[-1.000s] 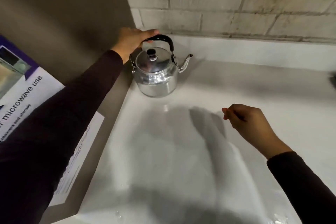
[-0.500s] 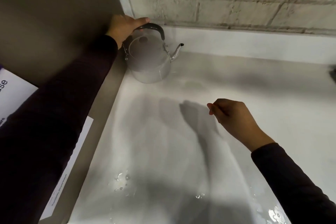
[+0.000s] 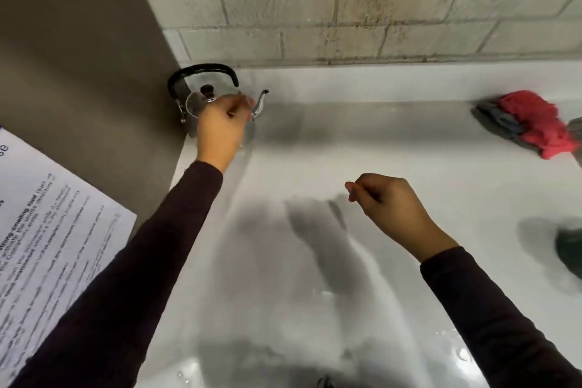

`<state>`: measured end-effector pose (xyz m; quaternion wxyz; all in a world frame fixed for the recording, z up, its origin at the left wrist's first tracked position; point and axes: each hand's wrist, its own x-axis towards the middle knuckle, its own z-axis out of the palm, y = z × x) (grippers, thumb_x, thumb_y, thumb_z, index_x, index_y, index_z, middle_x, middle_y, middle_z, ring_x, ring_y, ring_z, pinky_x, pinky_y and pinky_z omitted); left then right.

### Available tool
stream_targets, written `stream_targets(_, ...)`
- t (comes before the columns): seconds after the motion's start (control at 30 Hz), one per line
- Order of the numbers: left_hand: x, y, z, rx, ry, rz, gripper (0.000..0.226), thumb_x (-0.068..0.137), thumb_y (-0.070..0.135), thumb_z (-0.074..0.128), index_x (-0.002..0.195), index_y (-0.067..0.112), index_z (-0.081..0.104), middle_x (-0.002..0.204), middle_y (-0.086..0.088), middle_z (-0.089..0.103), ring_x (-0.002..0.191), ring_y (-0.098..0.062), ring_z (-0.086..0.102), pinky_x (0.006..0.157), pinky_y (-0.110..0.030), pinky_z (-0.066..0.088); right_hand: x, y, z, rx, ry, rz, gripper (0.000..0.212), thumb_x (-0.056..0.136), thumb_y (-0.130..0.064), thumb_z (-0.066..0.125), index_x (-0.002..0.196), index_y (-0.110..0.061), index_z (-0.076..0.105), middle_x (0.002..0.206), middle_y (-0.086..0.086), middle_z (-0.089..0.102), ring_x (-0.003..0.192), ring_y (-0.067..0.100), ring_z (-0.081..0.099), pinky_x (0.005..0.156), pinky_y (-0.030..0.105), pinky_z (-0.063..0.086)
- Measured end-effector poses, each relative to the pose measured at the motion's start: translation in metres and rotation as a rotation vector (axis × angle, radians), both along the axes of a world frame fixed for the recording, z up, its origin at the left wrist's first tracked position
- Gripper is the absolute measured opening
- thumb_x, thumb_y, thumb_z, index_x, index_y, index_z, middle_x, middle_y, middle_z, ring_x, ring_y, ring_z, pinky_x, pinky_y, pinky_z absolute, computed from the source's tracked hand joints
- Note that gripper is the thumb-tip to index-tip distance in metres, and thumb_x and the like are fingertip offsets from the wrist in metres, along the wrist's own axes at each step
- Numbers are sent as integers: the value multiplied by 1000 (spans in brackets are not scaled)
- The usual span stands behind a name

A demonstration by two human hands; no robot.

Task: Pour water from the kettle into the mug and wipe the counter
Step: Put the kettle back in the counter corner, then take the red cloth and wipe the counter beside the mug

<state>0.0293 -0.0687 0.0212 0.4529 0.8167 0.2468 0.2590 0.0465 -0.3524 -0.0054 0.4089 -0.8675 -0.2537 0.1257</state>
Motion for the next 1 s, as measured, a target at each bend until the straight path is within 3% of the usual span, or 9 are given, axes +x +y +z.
stream_targets(0.07,-23,-45,-8,-105,0,-97,20,88,11,53,91,15,72,68,-2,64,64,-9,57,68,-24,46,-10,-23,6,17,-4,-45,31,90,-36,55,63,-22,60,49,-1,47,46,12,41,51,28,36)
stream_targets(0.17,-51,-98,-18,-195,16,-172,20,89,16,55,83,26,71,57,6,62,49,1,53,55,-10,43,-22,-56,10,28,0,-96,31,90,-38,54,63,-24,60,50,-2,47,46,11,39,50,26,35)
stream_targets(0.37,-73,-191,-31,-314,57,-302,29,93,24,53,72,34,70,51,9,63,45,-2,48,52,-9,41,-38,-127,11,54,13,-240,31,88,-39,54,64,-21,60,58,20,51,47,14,38,50,28,34)
stream_targets(0.63,-53,-315,-45,-378,124,-437,33,92,27,55,63,30,70,46,9,57,43,-1,47,50,-8,40,-24,-239,8,103,-26,-395,29,89,-32,57,62,-21,61,53,16,53,44,11,39,49,26,35)
stream_targets(0.73,-34,-356,-51,-383,159,-431,38,91,30,55,56,28,67,41,9,49,41,-2,43,49,-8,40,-2,-281,9,114,-37,-399,30,89,-30,58,61,-20,61,49,10,53,43,10,42,46,20,36)
stream_targets(0.87,-2,-413,-55,-370,167,-357,41,91,32,54,51,27,62,39,9,44,40,-3,39,49,-10,38,43,-344,18,144,-75,-365,27,88,-28,58,62,-20,60,52,4,58,49,20,54,50,28,46)
stream_targets(1.0,23,-454,-56,-346,150,-275,42,90,34,54,49,26,57,40,9,43,41,-3,40,44,-8,34,105,-387,27,150,-136,-338,27,86,-36,57,61,-26,60,56,0,60,52,13,52,53,29,42)
